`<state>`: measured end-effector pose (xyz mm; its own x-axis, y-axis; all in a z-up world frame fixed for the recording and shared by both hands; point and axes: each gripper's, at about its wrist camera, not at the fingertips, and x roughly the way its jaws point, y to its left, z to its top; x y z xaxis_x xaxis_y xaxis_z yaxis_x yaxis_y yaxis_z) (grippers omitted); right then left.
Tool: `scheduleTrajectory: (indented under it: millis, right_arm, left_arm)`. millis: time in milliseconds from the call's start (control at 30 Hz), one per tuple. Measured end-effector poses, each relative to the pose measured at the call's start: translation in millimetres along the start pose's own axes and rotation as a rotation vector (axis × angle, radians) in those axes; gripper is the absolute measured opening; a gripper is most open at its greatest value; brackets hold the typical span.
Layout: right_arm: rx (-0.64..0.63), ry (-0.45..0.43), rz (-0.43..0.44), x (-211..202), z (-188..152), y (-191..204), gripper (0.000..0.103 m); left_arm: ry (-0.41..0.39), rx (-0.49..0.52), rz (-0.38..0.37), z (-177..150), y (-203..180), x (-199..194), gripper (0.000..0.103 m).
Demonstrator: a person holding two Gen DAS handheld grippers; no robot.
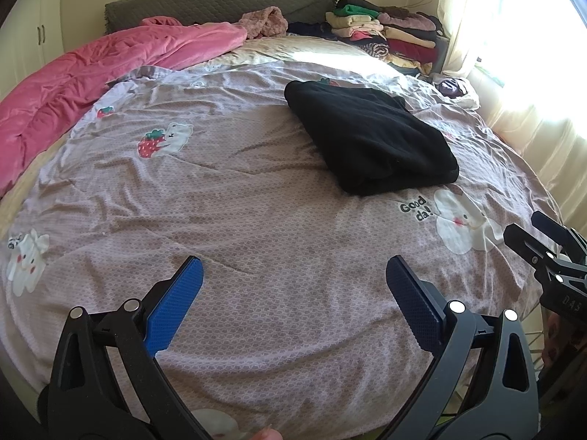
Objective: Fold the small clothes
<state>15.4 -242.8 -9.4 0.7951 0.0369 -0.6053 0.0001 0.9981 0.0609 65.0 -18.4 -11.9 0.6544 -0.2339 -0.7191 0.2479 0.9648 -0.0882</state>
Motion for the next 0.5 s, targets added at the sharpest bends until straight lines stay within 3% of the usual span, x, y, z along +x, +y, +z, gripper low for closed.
scheduleTrajectory:
  millis: [500]
  right_arm:
    - [0.024, 0.001, -0.02, -1.5, 1.0, -6.0, 0.098]
  left_arm:
    - [0.0, 0.01, -0.008, -1.5, 6.6, -3.0, 0.094]
